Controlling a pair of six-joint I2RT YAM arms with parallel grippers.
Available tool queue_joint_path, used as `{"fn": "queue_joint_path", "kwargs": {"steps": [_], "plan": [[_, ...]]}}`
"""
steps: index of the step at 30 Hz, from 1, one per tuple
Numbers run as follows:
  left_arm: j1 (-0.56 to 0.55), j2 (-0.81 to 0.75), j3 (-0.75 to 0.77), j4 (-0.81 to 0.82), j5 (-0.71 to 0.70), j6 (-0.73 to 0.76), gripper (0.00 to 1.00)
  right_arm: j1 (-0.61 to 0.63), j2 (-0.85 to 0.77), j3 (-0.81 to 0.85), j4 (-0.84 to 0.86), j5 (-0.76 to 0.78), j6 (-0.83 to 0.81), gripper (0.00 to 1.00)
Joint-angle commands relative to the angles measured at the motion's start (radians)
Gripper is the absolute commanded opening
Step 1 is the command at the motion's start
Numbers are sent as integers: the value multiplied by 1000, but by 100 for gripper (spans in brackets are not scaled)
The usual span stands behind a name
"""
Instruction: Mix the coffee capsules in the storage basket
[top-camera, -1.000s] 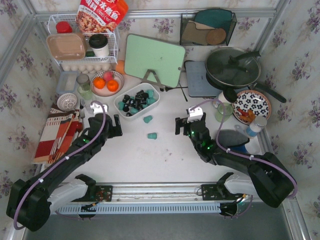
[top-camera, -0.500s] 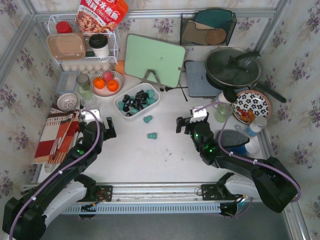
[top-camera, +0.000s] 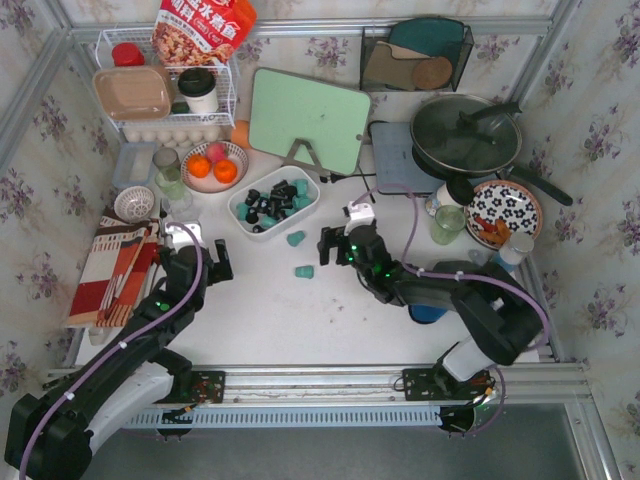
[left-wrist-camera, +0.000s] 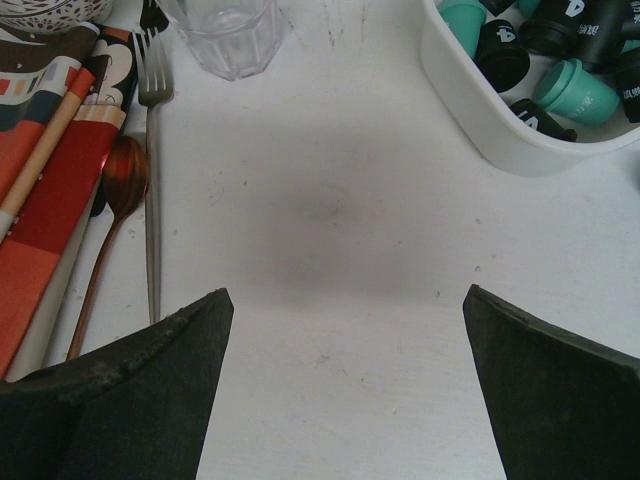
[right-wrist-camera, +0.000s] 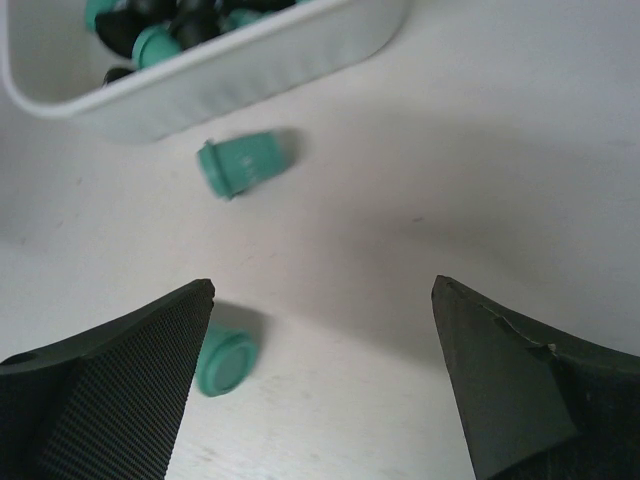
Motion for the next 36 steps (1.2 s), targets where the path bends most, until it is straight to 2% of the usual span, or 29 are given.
{"fn": "queue_joint_path", "kwargs": {"steps": [1, 12, 16, 22, 32, 36], "plan": [[2, -1, 5, 20, 41, -8, 100, 81, 105, 95, -68, 79, 58, 97], [2, -12, 18, -8, 53, -14, 100, 211, 263, 256, -260, 342, 143, 91], [2, -13, 19, -11, 58, -16, 100, 233, 270, 273, -291, 356, 192, 80], [2, -24, 21, -22, 59, -23, 100, 256, 288, 318, -368, 411, 228, 77], [2, -44, 18, -33, 60, -29, 99, 270, 273, 306, -384, 433, 242, 71], [2, -44, 18, -34, 60, -30, 100, 272, 275, 305, -380, 417, 242, 62]]}}
